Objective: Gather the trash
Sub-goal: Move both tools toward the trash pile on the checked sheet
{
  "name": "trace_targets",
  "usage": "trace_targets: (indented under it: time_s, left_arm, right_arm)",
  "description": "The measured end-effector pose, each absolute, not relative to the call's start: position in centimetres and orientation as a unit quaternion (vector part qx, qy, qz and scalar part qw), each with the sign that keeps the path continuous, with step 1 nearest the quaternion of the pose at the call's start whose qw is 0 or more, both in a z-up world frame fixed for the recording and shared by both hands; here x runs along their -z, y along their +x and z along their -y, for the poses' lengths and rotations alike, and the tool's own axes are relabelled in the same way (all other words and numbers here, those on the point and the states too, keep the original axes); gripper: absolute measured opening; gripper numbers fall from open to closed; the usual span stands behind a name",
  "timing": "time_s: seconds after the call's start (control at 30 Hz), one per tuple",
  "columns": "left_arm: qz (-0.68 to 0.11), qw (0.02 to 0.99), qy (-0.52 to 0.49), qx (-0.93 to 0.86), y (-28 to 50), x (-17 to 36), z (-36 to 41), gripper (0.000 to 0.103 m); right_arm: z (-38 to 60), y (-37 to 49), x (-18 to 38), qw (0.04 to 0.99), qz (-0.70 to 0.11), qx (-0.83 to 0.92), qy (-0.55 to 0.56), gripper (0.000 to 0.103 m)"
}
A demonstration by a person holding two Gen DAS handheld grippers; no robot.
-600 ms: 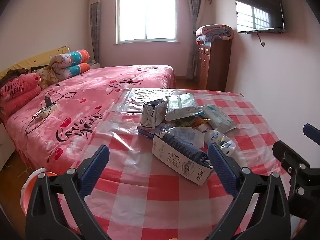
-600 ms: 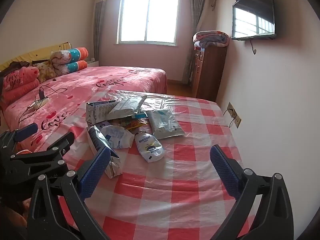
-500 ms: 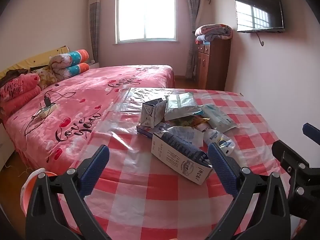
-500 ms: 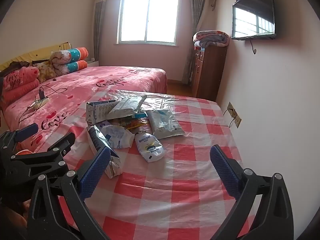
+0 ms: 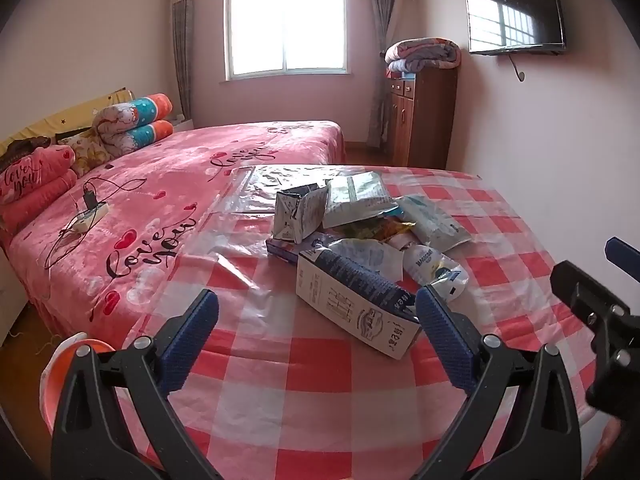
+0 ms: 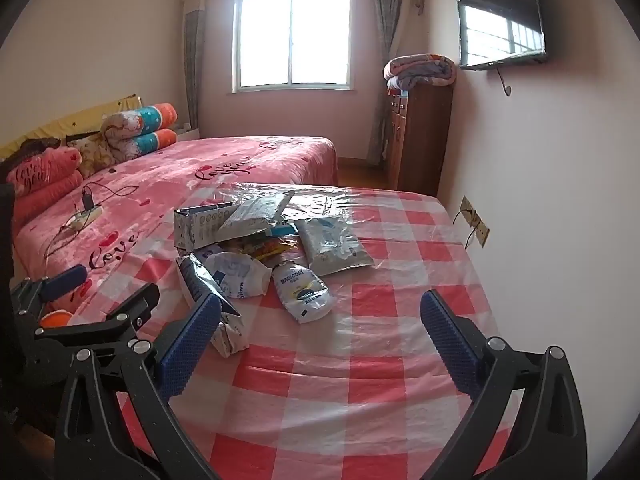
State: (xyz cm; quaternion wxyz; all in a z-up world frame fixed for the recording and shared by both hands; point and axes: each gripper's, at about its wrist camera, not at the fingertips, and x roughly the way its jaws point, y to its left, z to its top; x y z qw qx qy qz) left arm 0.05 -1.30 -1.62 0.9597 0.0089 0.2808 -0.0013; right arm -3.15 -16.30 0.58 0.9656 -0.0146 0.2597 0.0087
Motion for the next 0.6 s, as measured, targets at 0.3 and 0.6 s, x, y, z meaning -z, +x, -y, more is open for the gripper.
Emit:
trace_targets:
  time_s: [0.3, 0.6]
  left_arm:
    - [-0.295, 0.955, -0.005, 0.009, 0.4, 1.9, 0.5, 0.099]
    - [-0.309, 0.951, -0.001, 0.016, 0.6, 3.1, 0.0, 0.099]
  right_arm:
    - [16.7, -3.2, -0.5, 0.966, -0.256, -0.029, -0.002, 0.099]
    - [15.7, -2.9, 1.6, 0.959, -0.278, -0.059, 0.01, 0.099]
